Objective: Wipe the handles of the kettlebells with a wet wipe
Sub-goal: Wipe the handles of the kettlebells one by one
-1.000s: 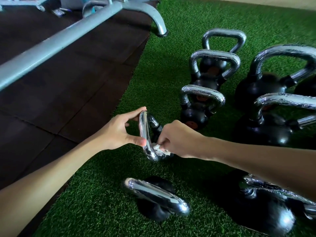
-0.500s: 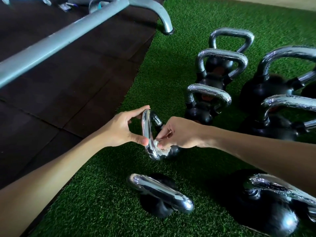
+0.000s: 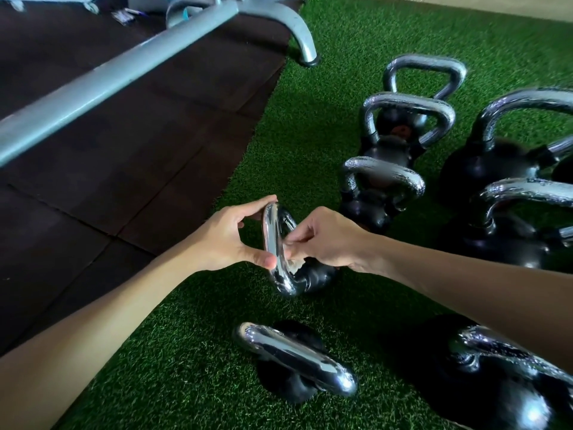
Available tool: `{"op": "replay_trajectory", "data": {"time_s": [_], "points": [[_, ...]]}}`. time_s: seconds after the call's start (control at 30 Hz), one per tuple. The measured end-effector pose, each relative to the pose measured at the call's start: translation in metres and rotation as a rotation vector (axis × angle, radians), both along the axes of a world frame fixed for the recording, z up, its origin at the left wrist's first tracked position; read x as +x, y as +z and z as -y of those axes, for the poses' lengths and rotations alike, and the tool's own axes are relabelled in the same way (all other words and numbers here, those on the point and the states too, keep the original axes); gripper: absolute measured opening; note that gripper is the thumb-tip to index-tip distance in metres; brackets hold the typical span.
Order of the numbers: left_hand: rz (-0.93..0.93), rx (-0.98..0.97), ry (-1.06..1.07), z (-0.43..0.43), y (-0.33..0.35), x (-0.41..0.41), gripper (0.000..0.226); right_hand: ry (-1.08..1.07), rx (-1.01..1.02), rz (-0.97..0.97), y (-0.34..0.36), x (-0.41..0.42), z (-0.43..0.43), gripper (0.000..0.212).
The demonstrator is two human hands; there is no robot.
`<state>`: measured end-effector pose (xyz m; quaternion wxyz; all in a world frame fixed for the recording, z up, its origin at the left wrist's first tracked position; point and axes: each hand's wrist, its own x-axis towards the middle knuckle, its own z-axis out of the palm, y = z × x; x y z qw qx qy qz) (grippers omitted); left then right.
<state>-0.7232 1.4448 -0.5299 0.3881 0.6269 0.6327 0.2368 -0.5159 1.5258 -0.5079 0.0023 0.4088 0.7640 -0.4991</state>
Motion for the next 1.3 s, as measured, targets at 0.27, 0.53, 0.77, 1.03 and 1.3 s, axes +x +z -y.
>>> {"op": "replay_trajectory", "data": {"time_s": [0.27, 0.53, 0.77, 1.03, 1.3], "points": [[-0.026, 0.013, 0.039, -0.005, -0.005, 0.009, 0.122, -0.276, 0.311, -0.143, -0.020, -0.004, -0.010, 0.016], [-0.001, 0.032, 0.056, -0.004, 0.001, 0.020, 0.121, -0.275, 0.413, -0.136, -0.019, -0.004, -0.016, 0.019], [-0.122, 0.021, 0.103, -0.003, 0.008, 0.037, 0.135, -0.238, 0.403, -0.017, -0.017, 0.021, -0.021, 0.008], [-0.401, 0.036, -0.089, -0.038, 0.043, 0.087, 0.108, -0.387, 0.198, 0.122, 0.016, 0.091, -0.011, 0.013], [-0.266, 0.094, -0.179, -0.066, 0.041, 0.034, 0.041, -0.313, 0.004, 0.020, 0.034, 0.084, 0.024, 0.027]]}}
